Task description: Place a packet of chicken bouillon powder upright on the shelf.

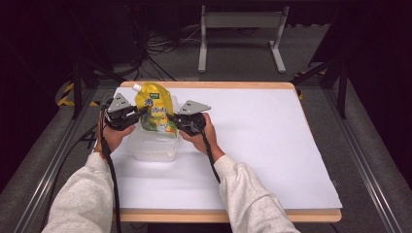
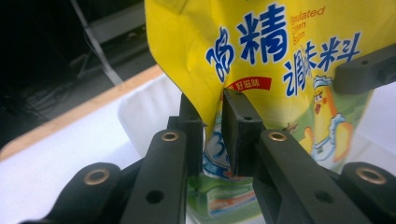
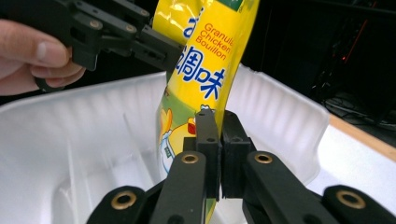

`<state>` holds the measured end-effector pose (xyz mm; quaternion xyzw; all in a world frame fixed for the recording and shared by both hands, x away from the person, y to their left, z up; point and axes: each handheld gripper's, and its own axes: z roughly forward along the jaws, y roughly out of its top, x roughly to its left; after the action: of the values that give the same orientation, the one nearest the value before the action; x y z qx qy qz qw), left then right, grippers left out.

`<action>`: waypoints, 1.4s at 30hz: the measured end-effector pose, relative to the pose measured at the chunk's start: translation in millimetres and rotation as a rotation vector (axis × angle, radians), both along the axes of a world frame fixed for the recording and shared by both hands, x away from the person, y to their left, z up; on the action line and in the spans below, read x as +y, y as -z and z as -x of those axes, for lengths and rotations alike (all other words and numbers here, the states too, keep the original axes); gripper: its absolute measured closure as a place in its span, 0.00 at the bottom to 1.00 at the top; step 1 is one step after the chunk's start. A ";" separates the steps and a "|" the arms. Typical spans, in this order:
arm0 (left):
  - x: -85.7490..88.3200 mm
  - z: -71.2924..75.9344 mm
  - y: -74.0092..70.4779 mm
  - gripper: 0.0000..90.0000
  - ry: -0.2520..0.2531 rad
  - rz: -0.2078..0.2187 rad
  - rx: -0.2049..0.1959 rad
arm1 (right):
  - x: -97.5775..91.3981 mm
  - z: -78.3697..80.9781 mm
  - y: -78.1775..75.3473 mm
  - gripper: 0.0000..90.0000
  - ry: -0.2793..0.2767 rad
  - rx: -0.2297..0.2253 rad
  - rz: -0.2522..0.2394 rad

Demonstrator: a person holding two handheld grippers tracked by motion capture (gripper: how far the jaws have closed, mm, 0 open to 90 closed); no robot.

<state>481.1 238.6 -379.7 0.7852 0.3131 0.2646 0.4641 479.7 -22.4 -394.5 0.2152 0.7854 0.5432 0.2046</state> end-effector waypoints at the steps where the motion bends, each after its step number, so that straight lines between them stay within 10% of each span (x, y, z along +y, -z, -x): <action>1: 0.0 0.0 0.0 0.87 0.000 0.000 0.000 | 0.0 0.0 0.0 0.98 0.000 0.000 0.000; 42: -1.1 17.3 6.5 0.84 -0.062 -0.004 0.047 | 1.4 10.7 11.9 0.91 -0.007 0.025 0.059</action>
<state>463.8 237.5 -386.3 0.7822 0.3475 0.2608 0.4465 469.0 -21.0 -406.4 0.2134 0.8042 0.5179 0.1990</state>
